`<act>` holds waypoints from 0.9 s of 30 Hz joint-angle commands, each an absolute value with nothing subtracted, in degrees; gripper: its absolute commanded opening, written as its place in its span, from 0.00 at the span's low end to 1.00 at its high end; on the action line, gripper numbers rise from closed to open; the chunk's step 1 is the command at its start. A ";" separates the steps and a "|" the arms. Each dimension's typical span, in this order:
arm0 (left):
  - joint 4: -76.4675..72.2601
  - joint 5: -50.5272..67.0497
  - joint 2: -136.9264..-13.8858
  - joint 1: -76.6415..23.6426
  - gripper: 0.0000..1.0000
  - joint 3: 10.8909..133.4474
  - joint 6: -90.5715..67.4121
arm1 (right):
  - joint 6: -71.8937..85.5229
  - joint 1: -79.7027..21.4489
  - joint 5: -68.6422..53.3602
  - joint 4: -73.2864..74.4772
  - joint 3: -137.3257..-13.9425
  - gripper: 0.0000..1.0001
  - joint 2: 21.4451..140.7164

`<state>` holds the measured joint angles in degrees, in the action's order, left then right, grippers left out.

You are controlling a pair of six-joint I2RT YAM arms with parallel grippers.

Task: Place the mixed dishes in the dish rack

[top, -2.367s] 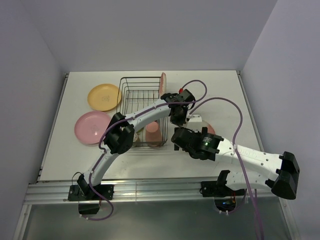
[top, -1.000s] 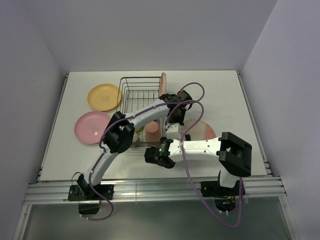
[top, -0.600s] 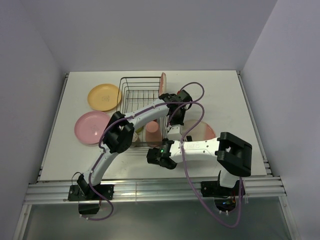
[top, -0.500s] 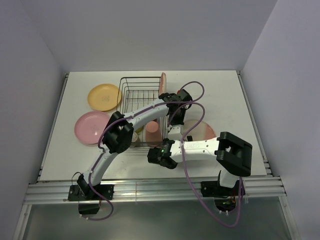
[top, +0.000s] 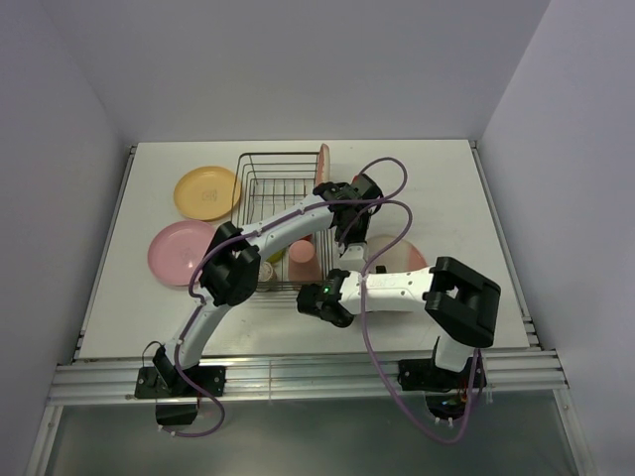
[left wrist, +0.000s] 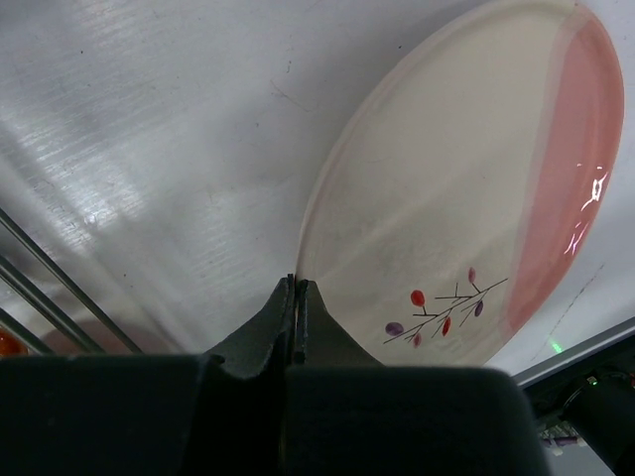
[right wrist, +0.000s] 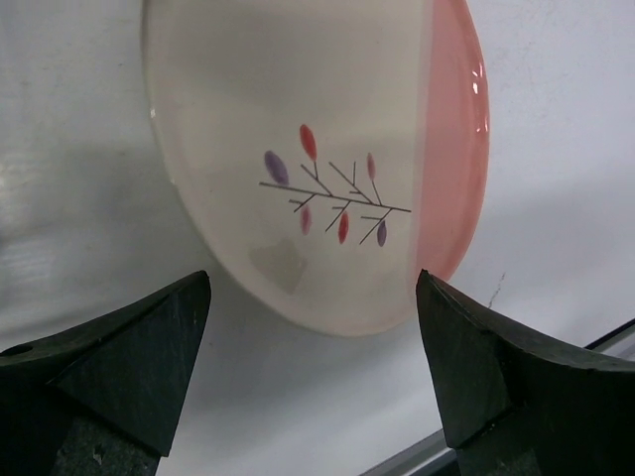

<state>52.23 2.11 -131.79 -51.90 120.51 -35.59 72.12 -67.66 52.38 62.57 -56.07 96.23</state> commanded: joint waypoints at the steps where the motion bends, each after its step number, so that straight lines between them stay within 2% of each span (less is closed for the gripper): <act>1: 52.03 3.25 -126.91 -52.91 0.00 122.52 -35.33 | 73.47 -65.75 54.23 61.96 -56.51 0.91 97.91; 8: 52.47 2.99 -127.00 -53.09 0.00 123.14 -35.25 | 77.25 -63.20 54.75 65.65 -58.27 0.87 100.46; 13: 52.29 3.08 -126.91 -53.09 0.00 123.22 -35.33 | 75.33 -62.67 54.76 64.25 -58.18 0.77 100.11; 17: 52.38 3.08 -127.26 -53.09 0.00 123.57 -35.24 | 73.49 -62.14 54.41 63.81 -58.54 0.63 100.55; 18: 52.64 3.08 -127.44 -53.09 0.00 124.01 -35.16 | 73.04 -61.70 54.06 63.20 -58.62 0.56 100.55; 21: 52.65 3.08 -127.70 -53.09 0.00 124.45 -34.98 | 71.72 -61.52 54.14 63.11 -59.06 0.45 100.55; 23: 52.91 2.99 -127.88 -53.09 0.00 124.72 -34.89 | 71.02 -61.44 54.14 63.37 -59.50 0.33 100.64; 25: 53.26 2.90 -128.23 -53.00 0.00 125.33 -34.89 | 70.23 -61.35 54.23 63.19 -59.85 0.30 100.90; 26: 53.35 2.81 -128.32 -53.00 0.00 125.51 -34.81 | 70.14 -61.35 54.23 63.28 -60.20 0.18 100.90; 27: 53.35 2.90 -128.32 -52.91 0.00 125.68 -34.80 | 70.05 -61.35 54.23 63.46 -60.38 0.13 100.99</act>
